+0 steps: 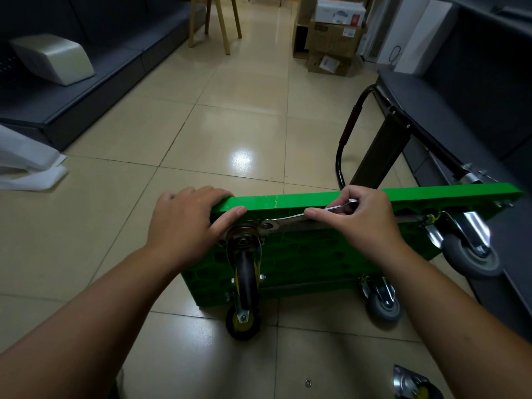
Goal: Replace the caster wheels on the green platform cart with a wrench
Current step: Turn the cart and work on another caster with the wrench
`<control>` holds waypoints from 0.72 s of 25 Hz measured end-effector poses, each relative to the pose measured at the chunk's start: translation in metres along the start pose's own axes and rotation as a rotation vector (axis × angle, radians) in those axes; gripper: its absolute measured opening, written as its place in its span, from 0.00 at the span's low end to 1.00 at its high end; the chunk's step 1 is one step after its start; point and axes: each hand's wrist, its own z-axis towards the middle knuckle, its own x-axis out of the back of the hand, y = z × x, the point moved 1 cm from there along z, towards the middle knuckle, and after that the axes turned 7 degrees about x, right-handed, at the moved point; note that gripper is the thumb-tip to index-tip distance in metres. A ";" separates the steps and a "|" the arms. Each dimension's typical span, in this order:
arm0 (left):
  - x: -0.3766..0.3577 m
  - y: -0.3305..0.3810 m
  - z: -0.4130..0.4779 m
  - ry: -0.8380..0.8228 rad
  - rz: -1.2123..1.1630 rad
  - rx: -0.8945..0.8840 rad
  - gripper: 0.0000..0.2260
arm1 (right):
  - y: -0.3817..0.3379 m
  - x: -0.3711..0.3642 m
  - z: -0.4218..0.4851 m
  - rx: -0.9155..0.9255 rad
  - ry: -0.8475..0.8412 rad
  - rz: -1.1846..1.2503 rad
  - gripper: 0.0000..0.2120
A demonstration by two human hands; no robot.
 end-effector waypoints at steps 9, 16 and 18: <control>-0.001 0.000 0.001 0.005 -0.009 -0.003 0.32 | -0.002 -0.023 -0.017 -0.424 0.235 0.829 0.11; -0.004 0.000 0.001 0.019 -0.007 -0.001 0.32 | -0.007 -0.033 -0.017 -0.423 0.270 0.764 0.10; -0.005 0.000 0.002 0.025 -0.001 -0.004 0.32 | -0.007 -0.033 -0.018 -0.405 0.281 0.632 0.12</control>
